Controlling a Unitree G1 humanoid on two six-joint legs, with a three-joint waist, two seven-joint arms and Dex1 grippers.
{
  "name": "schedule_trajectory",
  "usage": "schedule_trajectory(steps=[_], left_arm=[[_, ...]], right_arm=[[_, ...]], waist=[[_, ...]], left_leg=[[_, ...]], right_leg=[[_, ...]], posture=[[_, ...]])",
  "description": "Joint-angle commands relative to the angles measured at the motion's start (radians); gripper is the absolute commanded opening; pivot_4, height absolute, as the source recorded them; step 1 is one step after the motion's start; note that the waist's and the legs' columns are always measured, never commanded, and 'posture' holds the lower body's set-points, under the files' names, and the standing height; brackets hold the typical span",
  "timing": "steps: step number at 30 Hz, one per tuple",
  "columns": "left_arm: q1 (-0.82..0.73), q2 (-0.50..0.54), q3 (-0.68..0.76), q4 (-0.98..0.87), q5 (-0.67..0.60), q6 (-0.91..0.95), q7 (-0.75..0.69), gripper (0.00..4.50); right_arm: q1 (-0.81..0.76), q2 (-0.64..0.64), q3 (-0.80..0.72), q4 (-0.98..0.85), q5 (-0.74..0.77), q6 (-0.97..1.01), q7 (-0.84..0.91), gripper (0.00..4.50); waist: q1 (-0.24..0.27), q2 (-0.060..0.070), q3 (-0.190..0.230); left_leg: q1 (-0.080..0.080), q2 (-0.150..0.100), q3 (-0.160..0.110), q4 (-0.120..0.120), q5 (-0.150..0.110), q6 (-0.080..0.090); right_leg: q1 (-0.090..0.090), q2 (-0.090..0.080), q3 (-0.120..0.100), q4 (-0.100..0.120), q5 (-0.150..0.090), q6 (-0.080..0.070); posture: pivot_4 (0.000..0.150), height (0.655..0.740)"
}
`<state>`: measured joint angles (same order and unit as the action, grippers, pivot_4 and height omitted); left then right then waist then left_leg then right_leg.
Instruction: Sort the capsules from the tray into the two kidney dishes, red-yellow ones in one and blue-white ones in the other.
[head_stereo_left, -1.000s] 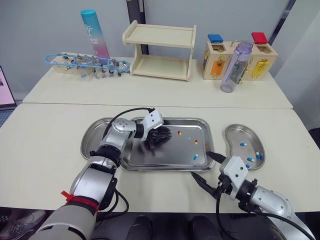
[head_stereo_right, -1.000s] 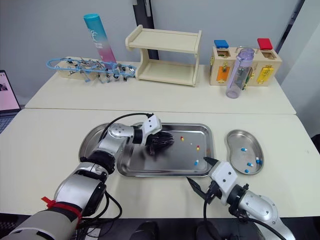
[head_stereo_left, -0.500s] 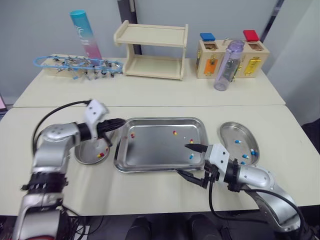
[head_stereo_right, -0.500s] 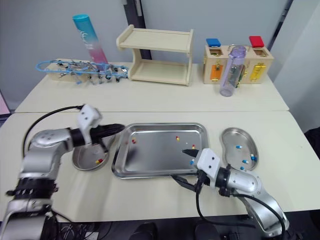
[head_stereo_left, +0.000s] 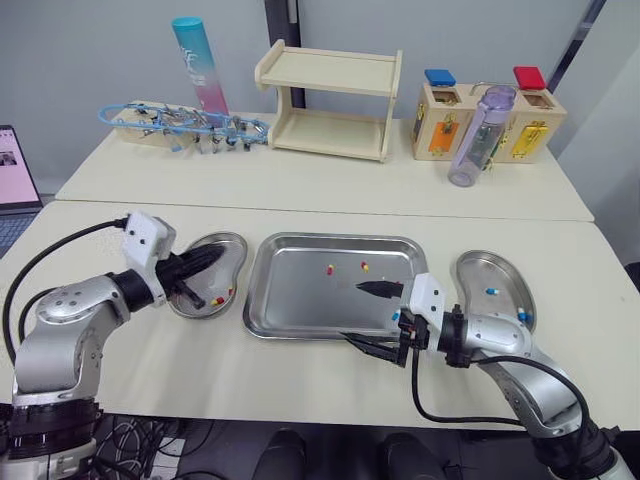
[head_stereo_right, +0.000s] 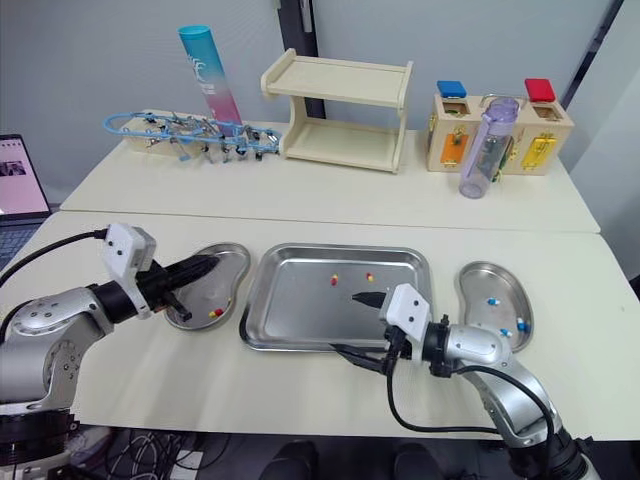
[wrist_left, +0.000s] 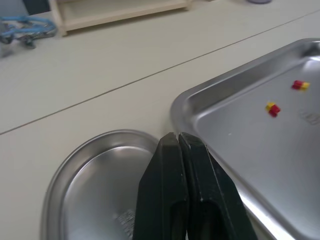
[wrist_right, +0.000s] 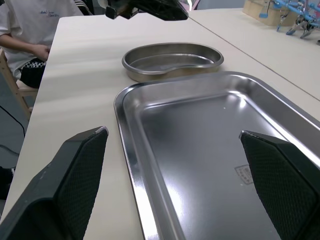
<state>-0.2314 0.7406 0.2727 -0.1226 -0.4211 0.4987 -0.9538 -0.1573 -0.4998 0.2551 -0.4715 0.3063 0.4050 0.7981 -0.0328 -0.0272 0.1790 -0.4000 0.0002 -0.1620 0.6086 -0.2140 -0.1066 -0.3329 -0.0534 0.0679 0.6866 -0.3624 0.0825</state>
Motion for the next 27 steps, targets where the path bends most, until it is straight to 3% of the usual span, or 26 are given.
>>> schedule_trajectory(steps=[1, 6, 12, 19, 22, 27], left_arm=[[-0.055, 0.042, -0.074, -0.022, -0.016, -0.031, -0.103, 0.89], [-0.121, 0.052, -0.150, 0.035, -0.003, -0.064, -0.171, 2.53], [-0.154, -0.006, -0.211, 0.099, 0.021, -0.115, -0.159, 4.35], [-0.038, -0.026, 0.014, 0.093, -0.049, -0.121, -0.021, 4.43], [0.073, 0.017, 0.127, 0.111, -0.031, -0.149, 0.004, 4.43], [0.227, 0.072, 0.319, 0.251, -0.009, -0.186, 0.070, 4.43]], right_arm=[[0.044, -0.019, -0.037, -0.082, 0.008, 0.017, -0.032, 4.50], [0.183, -0.040, -0.110, -0.205, 0.016, 0.056, -0.109, 4.50], [0.334, -0.076, -0.196, -0.309, 0.012, 0.078, -0.158, 4.50], [0.401, -0.158, -0.432, -0.315, 0.077, 0.062, -0.105, 4.50], [0.435, -0.233, -0.568, -0.241, 0.091, 0.025, -0.019, 4.50], [0.410, -0.341, -0.772, 0.028, 0.093, -0.080, 0.108, 4.50]], waist=[[0.000, 0.000, 0.000], [0.000, 0.000, 0.000], [-0.007, 0.001, 0.000], [-0.018, 0.000, 0.000], [-0.023, 0.001, 0.000], [-0.017, 0.000, 0.000]], left_leg=[[0.000, 0.000, 0.000, 0.000, 0.000, 0.000], [0.000, 0.000, 0.000, 0.000, 0.000, 0.000], [0.000, 0.000, 0.001, 0.000, 0.000, 0.000], [0.000, 0.001, 0.001, 0.000, 0.000, 0.000], [0.000, 0.001, 0.002, -0.001, 0.000, 0.000], [0.001, 0.001, 0.001, 0.000, 0.000, 0.000]], right_leg=[[0.000, 0.000, 0.000, 0.000, 0.000, 0.000], [0.000, 0.000, 0.000, 0.000, 0.000, 0.000], [0.000, 0.000, 0.001, 0.000, 0.000, 0.000], [0.000, 0.000, 0.001, 0.000, 0.000, 0.000], [0.000, 0.000, 0.002, -0.001, 0.000, 0.000], [0.001, 0.000, 0.001, -0.001, 0.000, 0.000]], posture=[[0.150, 0.7400], [0.150, 0.7400], [0.150, 0.7400], [0.150, 0.7400], [0.150, 0.7400], [0.150, 0.7400]])
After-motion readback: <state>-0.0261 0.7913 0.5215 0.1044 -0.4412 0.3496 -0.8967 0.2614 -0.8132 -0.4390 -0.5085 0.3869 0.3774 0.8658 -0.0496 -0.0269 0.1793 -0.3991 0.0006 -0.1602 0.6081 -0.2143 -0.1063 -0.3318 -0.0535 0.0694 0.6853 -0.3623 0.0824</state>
